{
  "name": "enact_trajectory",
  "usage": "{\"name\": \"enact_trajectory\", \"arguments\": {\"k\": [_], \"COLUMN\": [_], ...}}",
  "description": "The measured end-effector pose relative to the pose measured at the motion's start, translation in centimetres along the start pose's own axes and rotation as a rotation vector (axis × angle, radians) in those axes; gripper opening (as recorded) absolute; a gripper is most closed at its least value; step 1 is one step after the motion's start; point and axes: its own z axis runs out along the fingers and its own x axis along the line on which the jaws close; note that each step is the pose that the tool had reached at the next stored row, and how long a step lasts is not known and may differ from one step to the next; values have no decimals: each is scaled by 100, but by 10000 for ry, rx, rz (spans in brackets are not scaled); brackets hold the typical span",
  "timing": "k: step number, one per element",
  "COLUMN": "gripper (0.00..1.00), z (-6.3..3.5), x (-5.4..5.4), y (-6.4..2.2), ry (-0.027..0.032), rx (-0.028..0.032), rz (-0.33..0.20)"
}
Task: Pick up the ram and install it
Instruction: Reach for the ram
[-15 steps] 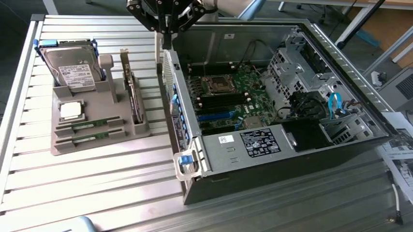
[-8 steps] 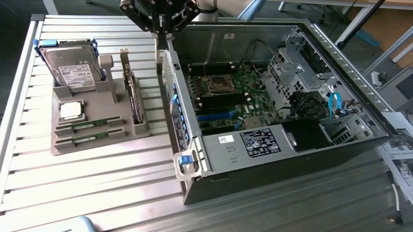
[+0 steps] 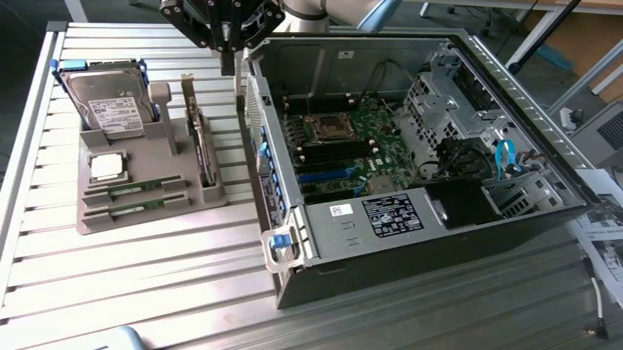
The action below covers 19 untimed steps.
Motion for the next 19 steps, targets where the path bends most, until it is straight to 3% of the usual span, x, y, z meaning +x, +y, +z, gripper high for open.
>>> {"name": "enact_trajectory", "arguments": {"k": [19], "gripper": [10], "z": [-5], "x": [284], "y": [-21], "ry": [-3], "rx": [44], "rz": [-1]}}
